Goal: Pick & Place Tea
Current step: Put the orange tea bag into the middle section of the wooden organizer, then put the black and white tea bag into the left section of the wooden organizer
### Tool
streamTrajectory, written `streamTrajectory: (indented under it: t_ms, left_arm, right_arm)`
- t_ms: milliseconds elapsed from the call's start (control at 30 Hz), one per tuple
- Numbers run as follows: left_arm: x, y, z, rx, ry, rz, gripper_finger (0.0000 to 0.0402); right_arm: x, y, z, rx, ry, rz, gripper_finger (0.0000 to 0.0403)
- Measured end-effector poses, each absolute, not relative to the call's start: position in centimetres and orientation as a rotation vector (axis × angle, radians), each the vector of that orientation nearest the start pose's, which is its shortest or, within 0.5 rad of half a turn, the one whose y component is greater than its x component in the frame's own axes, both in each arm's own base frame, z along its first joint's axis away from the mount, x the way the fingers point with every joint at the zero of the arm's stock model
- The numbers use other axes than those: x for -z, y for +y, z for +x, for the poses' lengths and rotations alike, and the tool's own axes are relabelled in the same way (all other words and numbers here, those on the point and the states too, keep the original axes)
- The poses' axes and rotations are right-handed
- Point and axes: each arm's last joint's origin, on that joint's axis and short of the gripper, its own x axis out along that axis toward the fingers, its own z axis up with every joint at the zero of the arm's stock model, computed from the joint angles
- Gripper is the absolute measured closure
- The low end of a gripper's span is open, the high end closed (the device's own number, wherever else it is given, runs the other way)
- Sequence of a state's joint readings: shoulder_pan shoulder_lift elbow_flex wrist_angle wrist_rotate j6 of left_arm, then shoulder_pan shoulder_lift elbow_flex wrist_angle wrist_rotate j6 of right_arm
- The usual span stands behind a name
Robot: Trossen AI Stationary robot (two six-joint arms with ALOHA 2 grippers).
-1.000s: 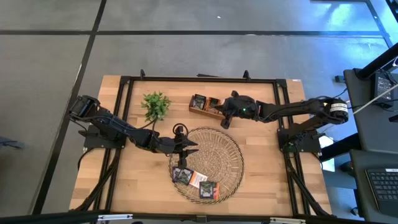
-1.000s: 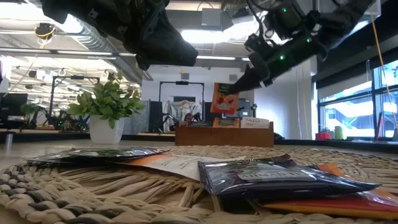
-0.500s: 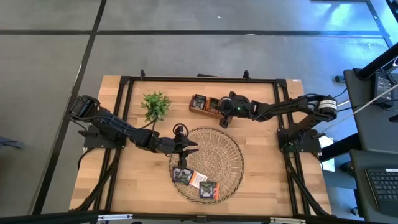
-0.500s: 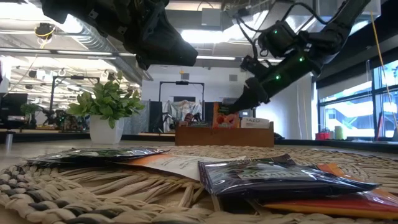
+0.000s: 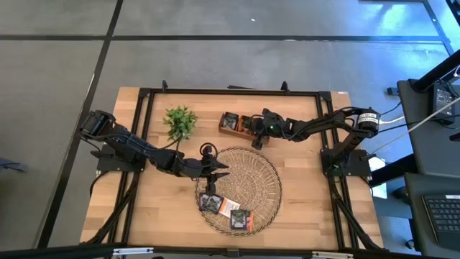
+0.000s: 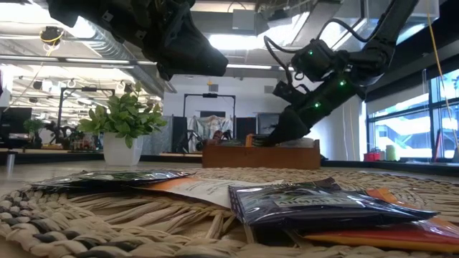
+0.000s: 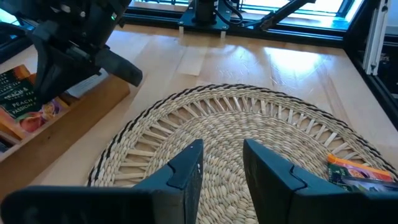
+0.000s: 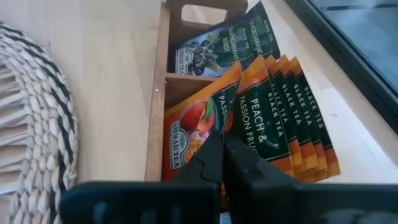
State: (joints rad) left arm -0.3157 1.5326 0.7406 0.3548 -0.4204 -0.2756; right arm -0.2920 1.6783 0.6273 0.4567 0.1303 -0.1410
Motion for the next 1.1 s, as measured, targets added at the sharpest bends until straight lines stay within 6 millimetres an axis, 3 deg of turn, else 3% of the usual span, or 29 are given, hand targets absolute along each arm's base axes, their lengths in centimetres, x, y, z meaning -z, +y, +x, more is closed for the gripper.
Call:
streamTrajectory:
  t_ms: [233,633,1100]
  left_arm:
    - [-19.5,-8.5,29.8,-0.158,0.39,-0.114,0.0292]
    - [-19.5,-8.5,29.8,-0.159,0.39,-0.114,0.0292]
    - [-19.5,-8.5,29.8,-0.157,0.391,-0.116,0.0292]
  right_arm:
    - [-12.9,-9.0,28.8,0.356,0.635,-0.115,0.037]
    - [-13.5,-9.1,28.8,0.364,0.597,-0.109,0.0286]
    - [-18.3,-8.6,27.5,0.385,0.462,-0.09,0.0282]
